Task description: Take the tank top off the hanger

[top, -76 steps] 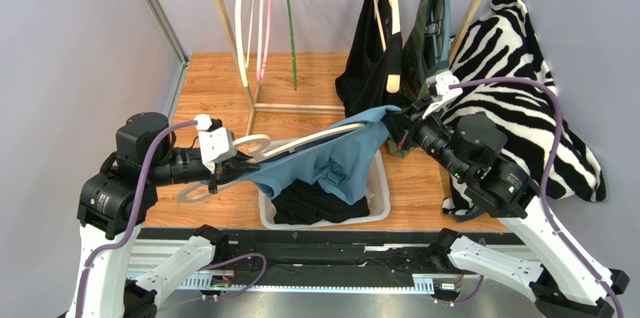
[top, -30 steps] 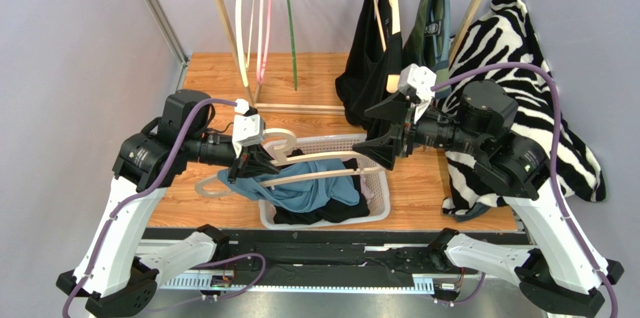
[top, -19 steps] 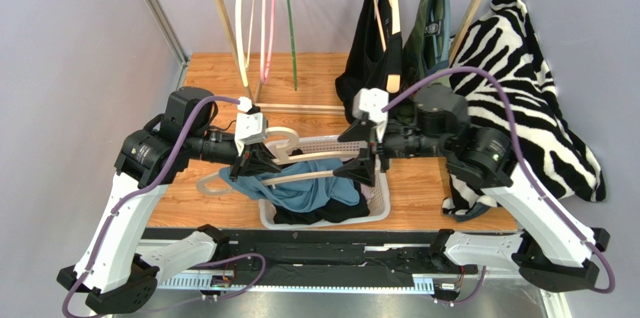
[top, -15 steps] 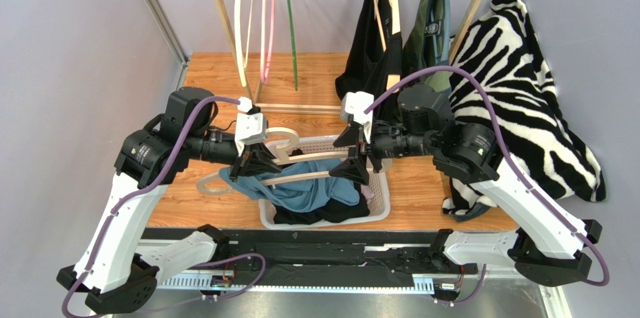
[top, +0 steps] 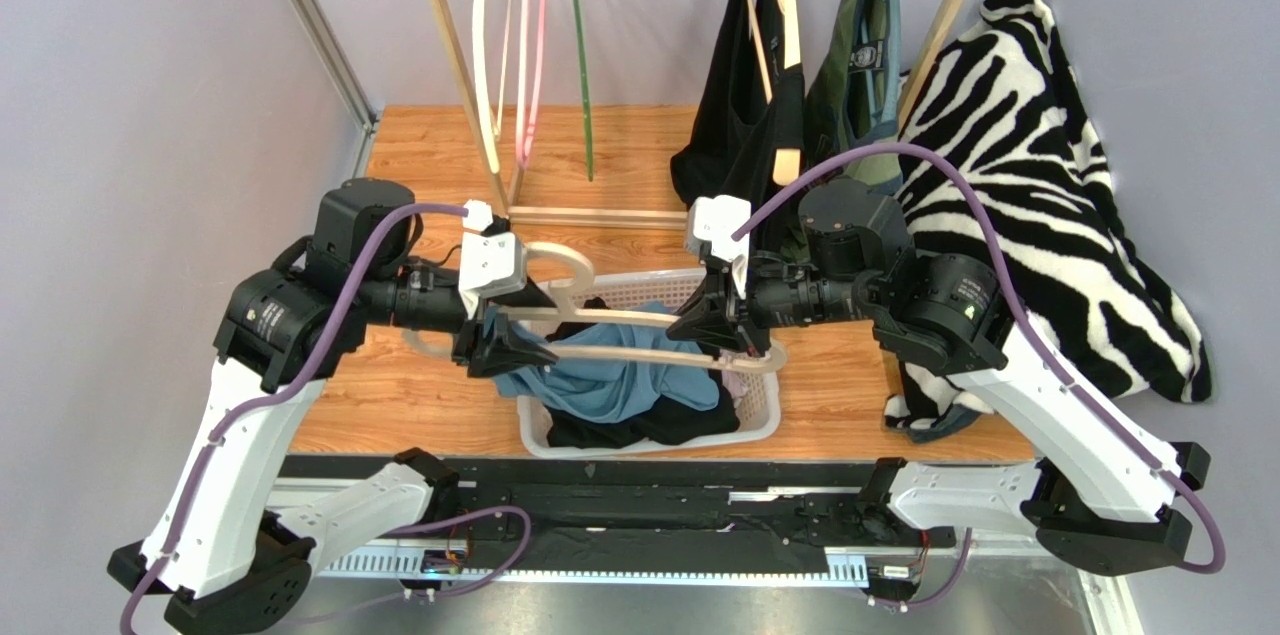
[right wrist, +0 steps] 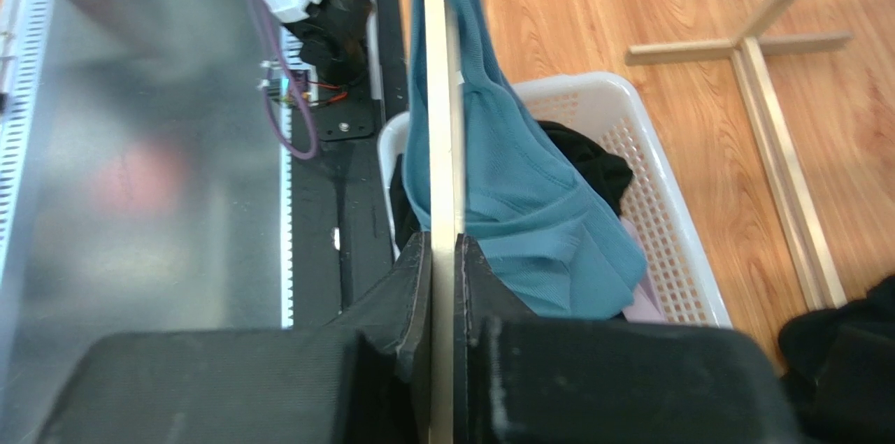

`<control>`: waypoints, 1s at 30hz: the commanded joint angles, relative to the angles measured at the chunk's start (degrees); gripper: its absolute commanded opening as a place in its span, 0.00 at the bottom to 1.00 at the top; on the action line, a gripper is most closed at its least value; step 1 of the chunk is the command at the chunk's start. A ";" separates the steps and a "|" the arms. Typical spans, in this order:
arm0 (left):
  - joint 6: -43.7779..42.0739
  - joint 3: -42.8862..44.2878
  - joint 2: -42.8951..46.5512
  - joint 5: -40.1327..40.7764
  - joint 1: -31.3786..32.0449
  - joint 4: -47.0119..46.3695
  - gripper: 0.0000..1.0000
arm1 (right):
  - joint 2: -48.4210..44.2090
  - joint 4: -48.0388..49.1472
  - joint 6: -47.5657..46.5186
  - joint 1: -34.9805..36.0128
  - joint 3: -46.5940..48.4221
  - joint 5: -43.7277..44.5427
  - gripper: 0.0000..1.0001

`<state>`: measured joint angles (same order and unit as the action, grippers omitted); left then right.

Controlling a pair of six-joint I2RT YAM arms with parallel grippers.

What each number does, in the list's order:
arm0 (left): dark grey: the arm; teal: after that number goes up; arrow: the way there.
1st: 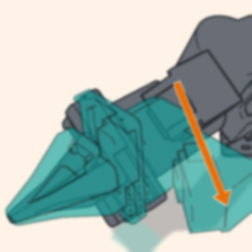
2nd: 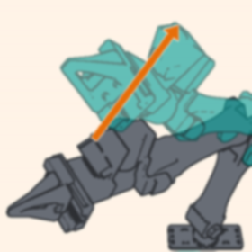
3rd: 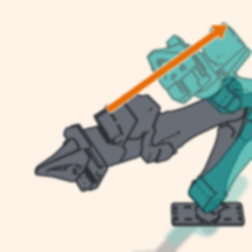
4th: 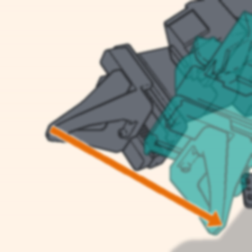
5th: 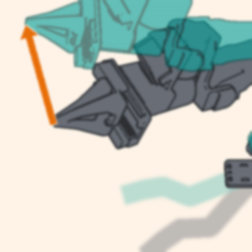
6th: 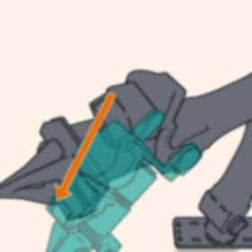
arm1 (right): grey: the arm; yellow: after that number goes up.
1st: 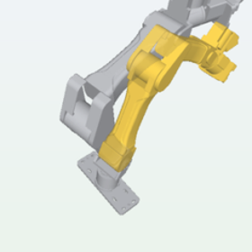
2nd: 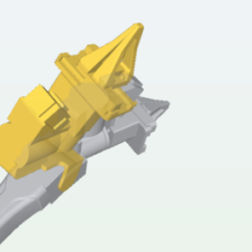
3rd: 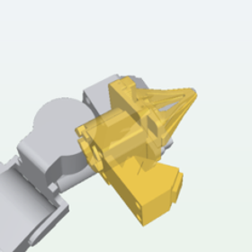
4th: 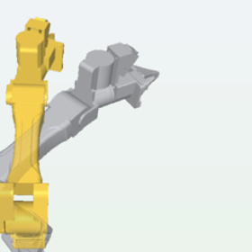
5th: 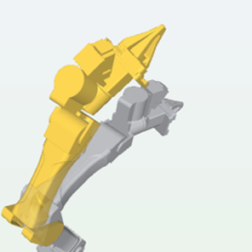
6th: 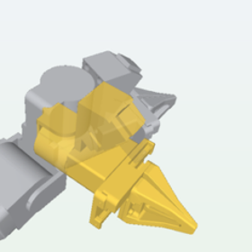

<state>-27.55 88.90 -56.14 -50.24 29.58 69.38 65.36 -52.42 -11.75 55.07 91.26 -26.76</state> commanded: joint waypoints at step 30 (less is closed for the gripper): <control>13.75 -10.42 9.82 18.06 -5.59 -15.33 0.68 | -15.88 11.73 9.37 0.30 -10.67 15.52 0.00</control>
<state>-16.19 77.28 -46.57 -31.99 24.27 58.08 50.50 -45.93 -3.31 55.20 80.16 -10.98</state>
